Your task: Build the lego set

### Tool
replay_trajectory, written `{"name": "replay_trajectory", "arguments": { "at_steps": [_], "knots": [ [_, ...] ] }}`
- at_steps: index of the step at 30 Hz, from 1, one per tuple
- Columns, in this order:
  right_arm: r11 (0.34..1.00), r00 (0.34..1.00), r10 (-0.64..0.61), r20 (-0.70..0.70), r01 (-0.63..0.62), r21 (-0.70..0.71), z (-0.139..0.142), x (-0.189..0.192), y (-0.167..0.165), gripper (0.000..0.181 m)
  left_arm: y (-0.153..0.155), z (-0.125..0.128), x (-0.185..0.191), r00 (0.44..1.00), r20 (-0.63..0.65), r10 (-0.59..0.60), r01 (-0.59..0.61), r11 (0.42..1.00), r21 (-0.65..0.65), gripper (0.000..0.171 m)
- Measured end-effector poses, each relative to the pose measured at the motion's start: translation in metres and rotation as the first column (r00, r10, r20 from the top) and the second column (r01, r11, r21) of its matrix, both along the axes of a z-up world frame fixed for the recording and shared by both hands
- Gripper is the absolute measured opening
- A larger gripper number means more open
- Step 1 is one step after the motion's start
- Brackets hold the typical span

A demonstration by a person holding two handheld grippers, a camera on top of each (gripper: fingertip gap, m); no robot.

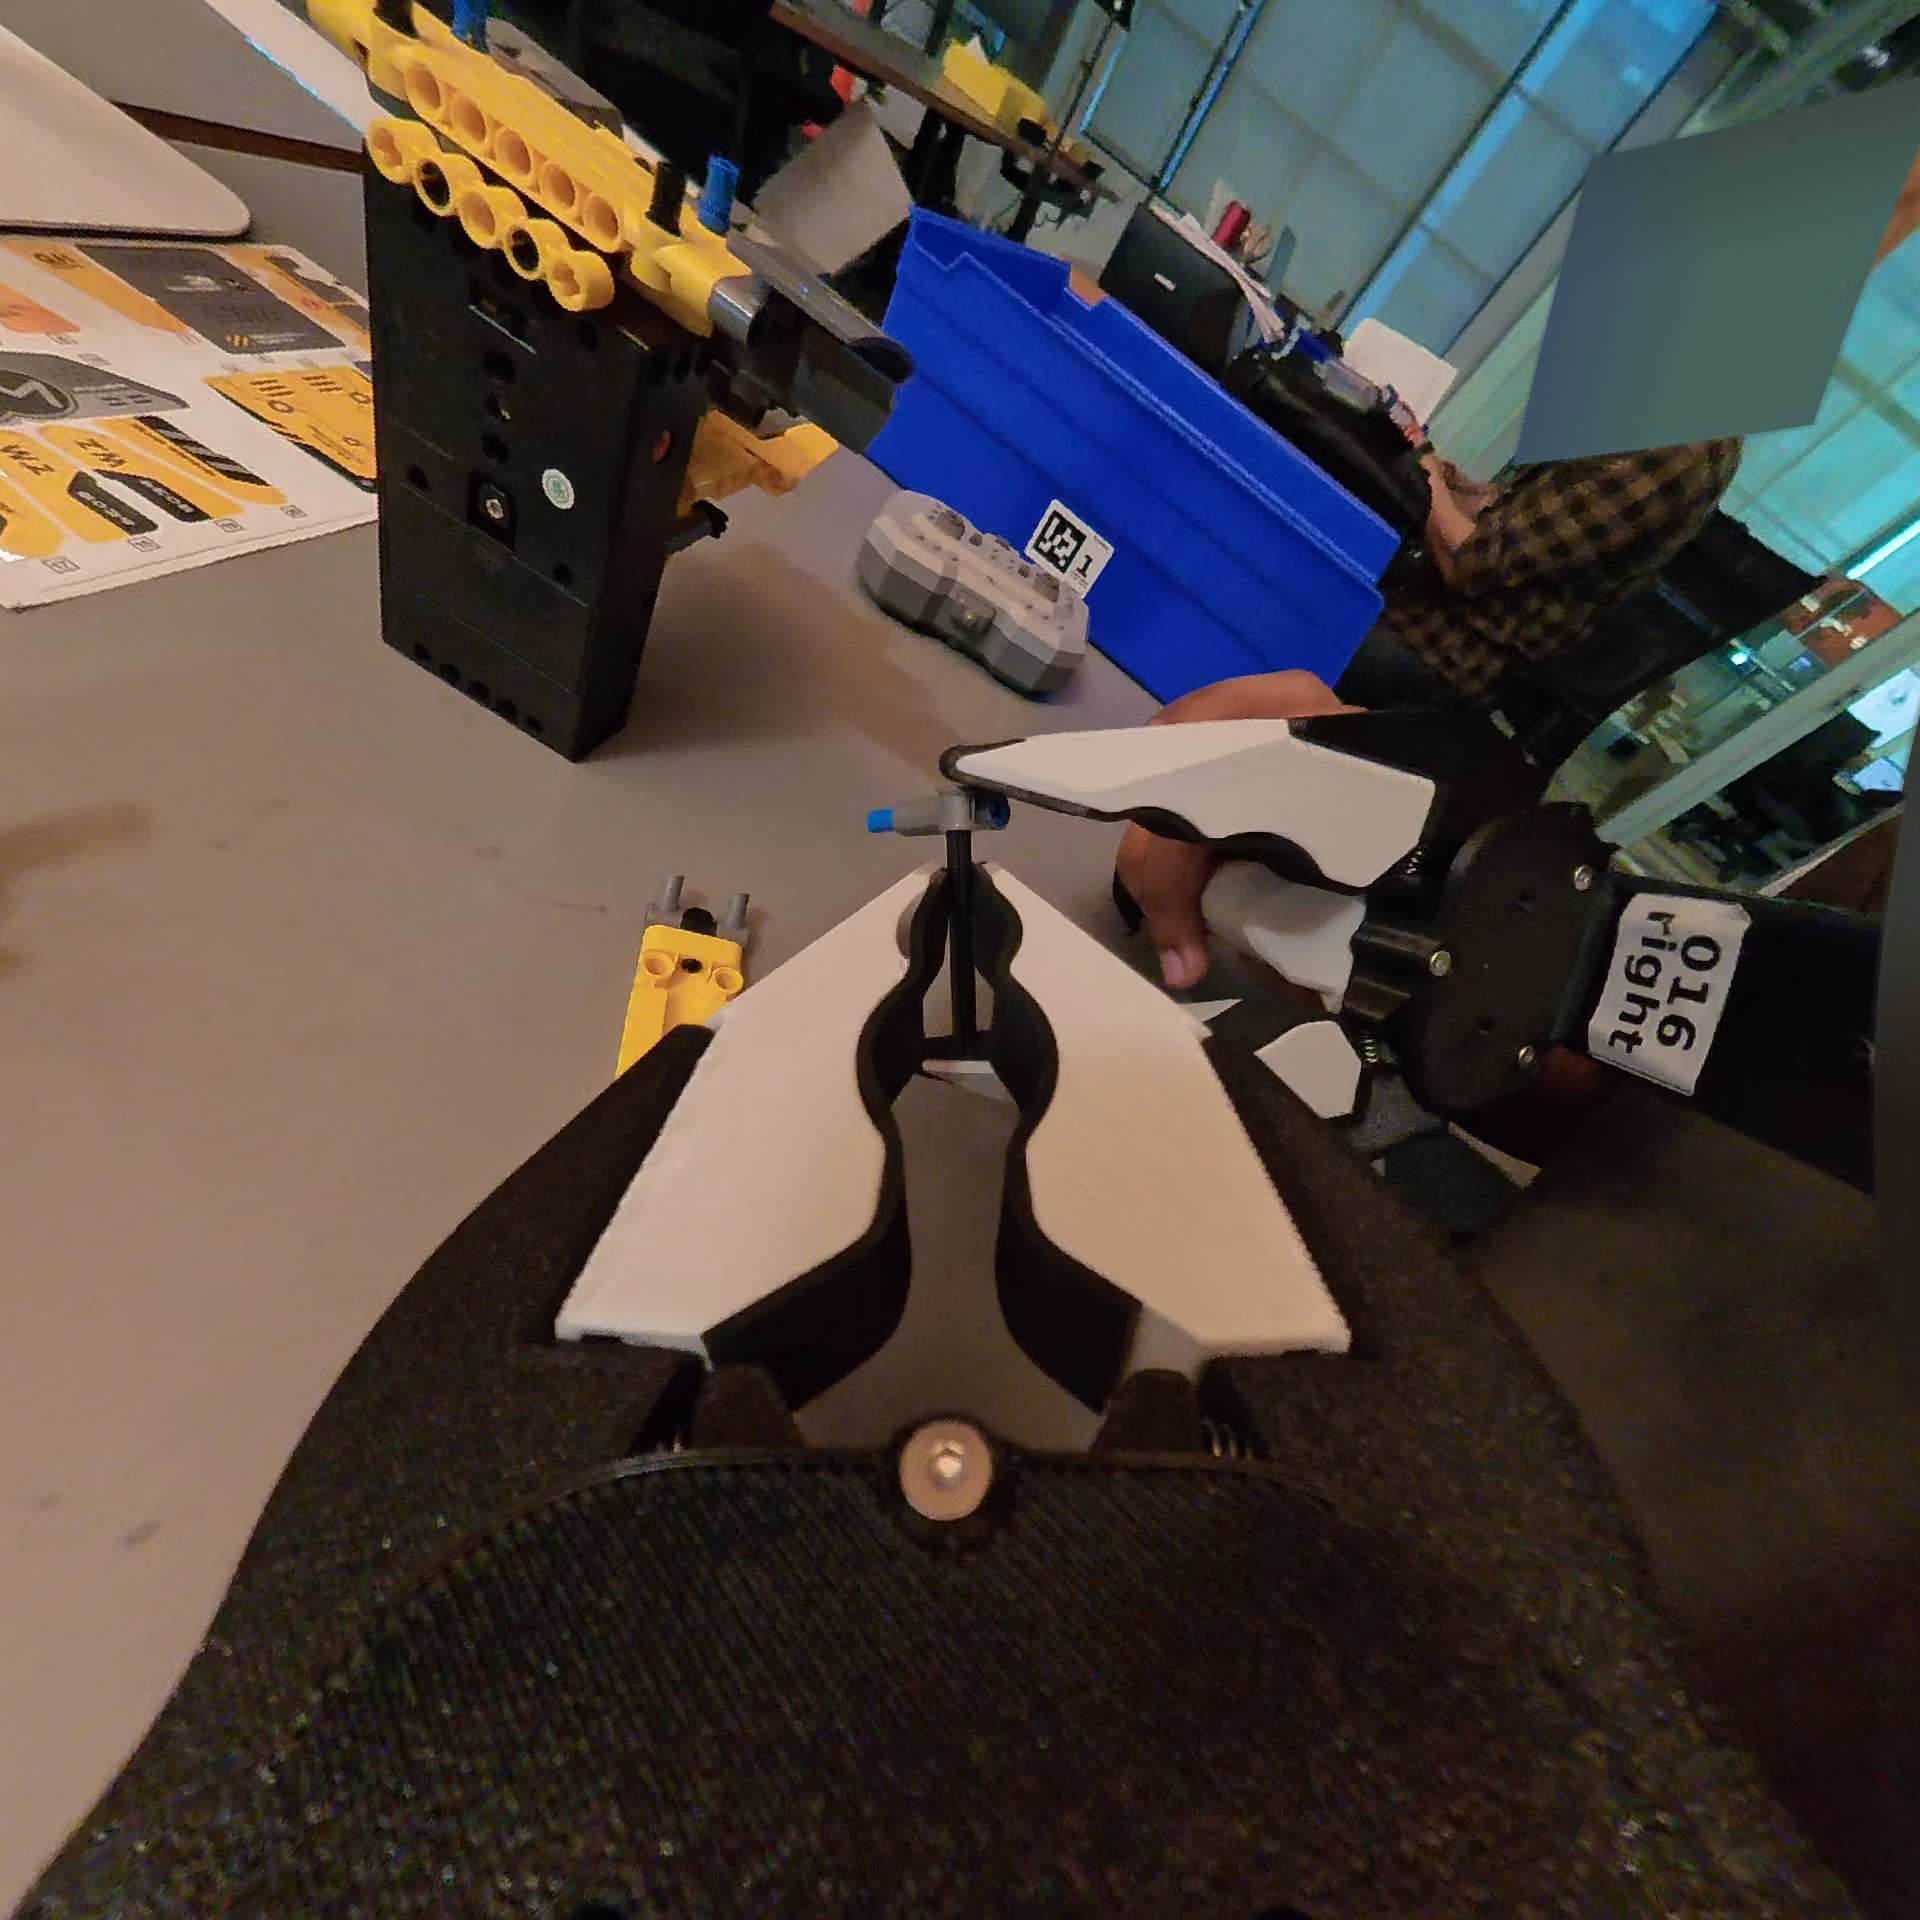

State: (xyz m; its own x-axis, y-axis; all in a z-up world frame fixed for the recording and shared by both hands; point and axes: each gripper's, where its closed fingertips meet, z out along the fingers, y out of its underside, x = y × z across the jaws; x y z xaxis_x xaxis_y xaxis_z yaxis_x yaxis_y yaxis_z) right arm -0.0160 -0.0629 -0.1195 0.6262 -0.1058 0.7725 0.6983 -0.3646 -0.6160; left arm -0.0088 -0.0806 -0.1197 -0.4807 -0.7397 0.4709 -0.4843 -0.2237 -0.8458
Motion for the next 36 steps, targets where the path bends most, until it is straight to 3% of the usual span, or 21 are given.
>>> {"name": "replay_trajectory", "arguments": {
  "at_steps": [10, 25, 30, 36],
  "knots": [
    [0.999, 0.999, -0.019, -0.039, 0.018, -0.030, -0.007, 0.005, 0.000, 0.051, -0.001, -0.005, 0.002, 0.995, 0.081, 0.051, -0.068, 0.970, 0.234, 0.000],
    [0.996, 0.984, -0.002, -0.176, -0.014, -0.090, -0.011, 0.002, -0.002, 0.049, -0.002, -0.008, 0.000, 0.995, 0.081, 0.051, -0.071, 0.962, 0.264, 0.000],
    [0.992, 0.991, -0.014, -0.130, -0.002, -0.126, -0.016, 0.002, -0.003, 0.048, -0.003, -0.012, 0.000, 0.996, 0.070, 0.051, -0.069, 0.957, 0.282, 0.000],
    [1.000, 0.981, -0.010, -0.195, 0.004, -0.029, -0.004, 0.003, -0.001, 0.049, -0.002, -0.002, 0.002, 0.995, 0.094, 0.041, -0.061, 0.974, 0.220, 0.000]
  ]
}}
